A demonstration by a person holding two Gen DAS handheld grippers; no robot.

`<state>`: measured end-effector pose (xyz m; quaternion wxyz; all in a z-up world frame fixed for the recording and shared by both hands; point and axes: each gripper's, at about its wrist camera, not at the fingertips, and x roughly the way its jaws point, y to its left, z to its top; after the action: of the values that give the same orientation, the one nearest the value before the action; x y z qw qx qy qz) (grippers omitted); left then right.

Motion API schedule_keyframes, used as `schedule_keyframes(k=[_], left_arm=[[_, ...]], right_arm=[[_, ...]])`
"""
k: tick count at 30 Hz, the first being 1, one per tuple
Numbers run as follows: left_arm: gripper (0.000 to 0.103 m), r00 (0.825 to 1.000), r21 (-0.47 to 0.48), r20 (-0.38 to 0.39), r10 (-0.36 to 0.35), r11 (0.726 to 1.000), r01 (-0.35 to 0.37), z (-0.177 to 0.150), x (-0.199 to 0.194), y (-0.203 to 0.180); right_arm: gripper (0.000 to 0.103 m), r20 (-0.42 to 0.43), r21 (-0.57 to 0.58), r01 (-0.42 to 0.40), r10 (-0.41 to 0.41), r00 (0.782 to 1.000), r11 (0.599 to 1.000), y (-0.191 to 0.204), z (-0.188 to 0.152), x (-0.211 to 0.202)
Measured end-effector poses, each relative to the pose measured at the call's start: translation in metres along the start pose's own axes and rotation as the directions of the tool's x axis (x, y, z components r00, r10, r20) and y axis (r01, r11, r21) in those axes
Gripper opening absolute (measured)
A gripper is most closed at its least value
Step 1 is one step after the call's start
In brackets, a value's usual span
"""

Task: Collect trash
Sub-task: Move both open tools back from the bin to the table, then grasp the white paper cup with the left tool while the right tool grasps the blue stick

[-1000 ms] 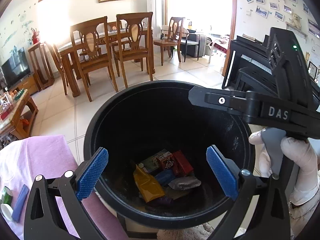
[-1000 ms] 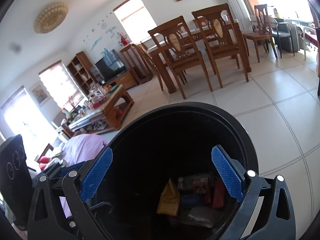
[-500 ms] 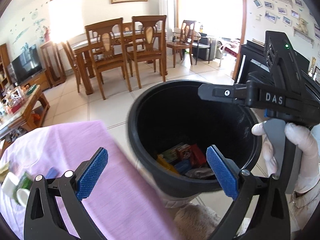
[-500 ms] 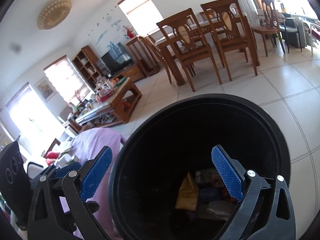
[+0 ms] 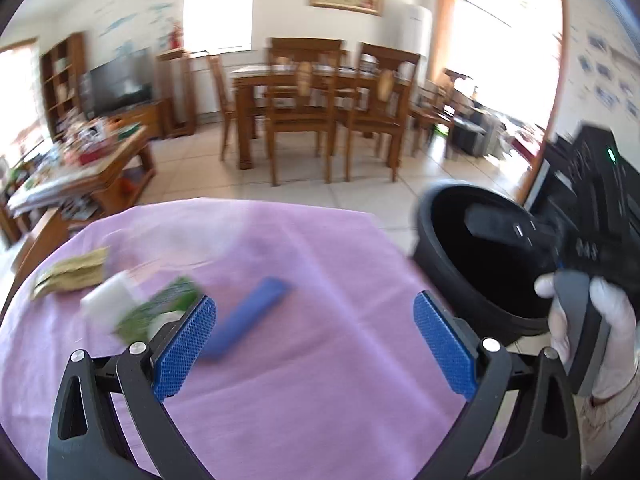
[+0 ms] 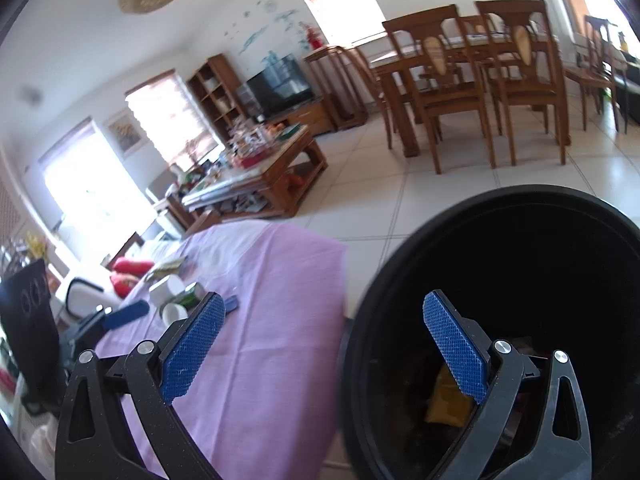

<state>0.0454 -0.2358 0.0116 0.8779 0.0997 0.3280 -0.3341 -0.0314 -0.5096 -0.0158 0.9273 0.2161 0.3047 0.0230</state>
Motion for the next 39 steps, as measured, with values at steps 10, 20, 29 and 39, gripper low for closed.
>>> schedule_keyframes(k=[10,20,29,39], left_arm=[[0.098,0.996,-0.289,-0.036,0.087,0.953,-0.094,0.003,-0.003,0.112],[0.097,0.988,-0.329,-0.107,0.107,0.934,-0.137,0.009,0.021,0.142],[0.076,0.987,-0.375,-0.14,0.083,0.918,-0.13,-0.002,0.034,0.155],[0.031,0.985,-0.449,-0.16,0.065,0.884,-0.131,-0.018,0.038,0.173]], right_arm=[[0.098,-0.153,-0.322,-0.052,0.002,0.988,0.945,0.115,-0.014,0.079],[0.085,-0.34,-0.581,-0.159,-0.06,0.938,0.799,0.178,-0.025,0.155],[0.068,-0.413,-0.66,-0.239,-0.078,0.908,0.713,0.19,-0.02,0.19],[0.035,-0.444,-0.614,-0.25,-0.066,0.894,0.749,0.188,-0.012,0.192]])
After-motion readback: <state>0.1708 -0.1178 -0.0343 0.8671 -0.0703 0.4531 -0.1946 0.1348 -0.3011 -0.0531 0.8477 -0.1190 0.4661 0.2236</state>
